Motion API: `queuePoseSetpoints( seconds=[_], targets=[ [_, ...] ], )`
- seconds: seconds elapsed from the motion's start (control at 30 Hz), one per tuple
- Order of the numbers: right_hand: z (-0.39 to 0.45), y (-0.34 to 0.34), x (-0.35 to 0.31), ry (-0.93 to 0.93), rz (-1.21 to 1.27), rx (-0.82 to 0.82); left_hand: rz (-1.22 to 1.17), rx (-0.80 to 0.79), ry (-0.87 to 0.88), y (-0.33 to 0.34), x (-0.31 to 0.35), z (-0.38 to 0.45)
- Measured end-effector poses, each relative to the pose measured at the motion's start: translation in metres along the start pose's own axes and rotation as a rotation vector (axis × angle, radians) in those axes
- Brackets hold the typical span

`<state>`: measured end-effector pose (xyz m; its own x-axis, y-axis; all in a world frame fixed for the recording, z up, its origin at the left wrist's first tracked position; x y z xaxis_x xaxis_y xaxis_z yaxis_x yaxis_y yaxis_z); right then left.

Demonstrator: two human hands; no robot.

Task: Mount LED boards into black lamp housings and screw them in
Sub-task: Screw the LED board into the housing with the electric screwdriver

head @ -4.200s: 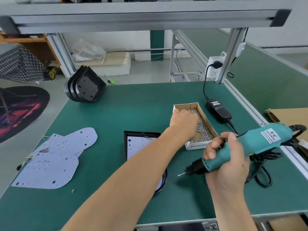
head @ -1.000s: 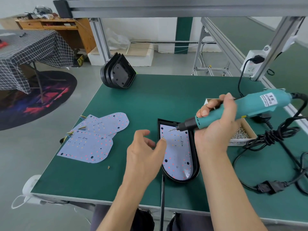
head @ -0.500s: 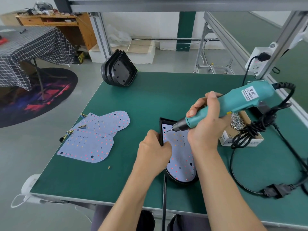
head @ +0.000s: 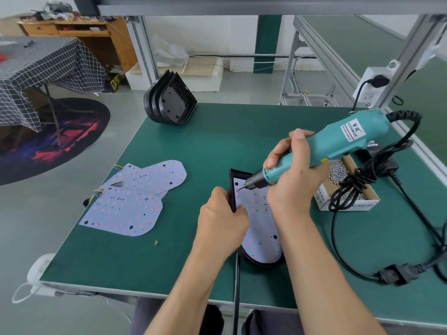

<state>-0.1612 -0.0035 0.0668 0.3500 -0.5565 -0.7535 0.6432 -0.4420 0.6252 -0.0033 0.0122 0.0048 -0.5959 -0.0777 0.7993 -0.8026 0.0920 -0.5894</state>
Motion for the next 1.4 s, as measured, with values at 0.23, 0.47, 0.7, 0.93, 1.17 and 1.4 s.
queuePoseSetpoints(
  seconds=[0.23,0.47,0.7,0.93,1.17,1.4],
  targets=[
    [-0.002,0.004,-0.005,-0.019,-0.022,-0.037,-0.022,0.015,0.004,0.0,0.004,-0.003],
    [-0.004,0.009,-0.008,-0.046,-0.072,-0.059,-0.018,0.04,0.009,-0.001,0.004,-0.004],
    [-0.006,0.012,-0.008,-0.05,-0.101,-0.077,-0.017,0.058,0.012,-0.002,0.004,-0.005],
    [-0.006,0.013,-0.008,-0.057,-0.116,-0.096,-0.025,0.058,0.01,-0.002,0.004,-0.007],
    [-0.007,0.012,-0.006,-0.047,-0.117,-0.097,-0.017,0.064,0.009,-0.001,0.003,-0.008],
    [-0.007,0.014,-0.007,-0.045,-0.121,-0.111,-0.026,0.067,0.022,-0.001,0.002,-0.008]
  ],
)
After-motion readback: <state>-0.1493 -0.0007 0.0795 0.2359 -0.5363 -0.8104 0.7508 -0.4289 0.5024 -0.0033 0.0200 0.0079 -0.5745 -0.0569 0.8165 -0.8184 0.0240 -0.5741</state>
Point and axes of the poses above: each hand's wrist, its own z-axis towards the middle knuckle, its own y-axis out of the palm, x = y × z, the point moved 6 cm from there along z, towards the middle knuckle, and after that the axes turned 1 degree about y, right-handed, at the moved point
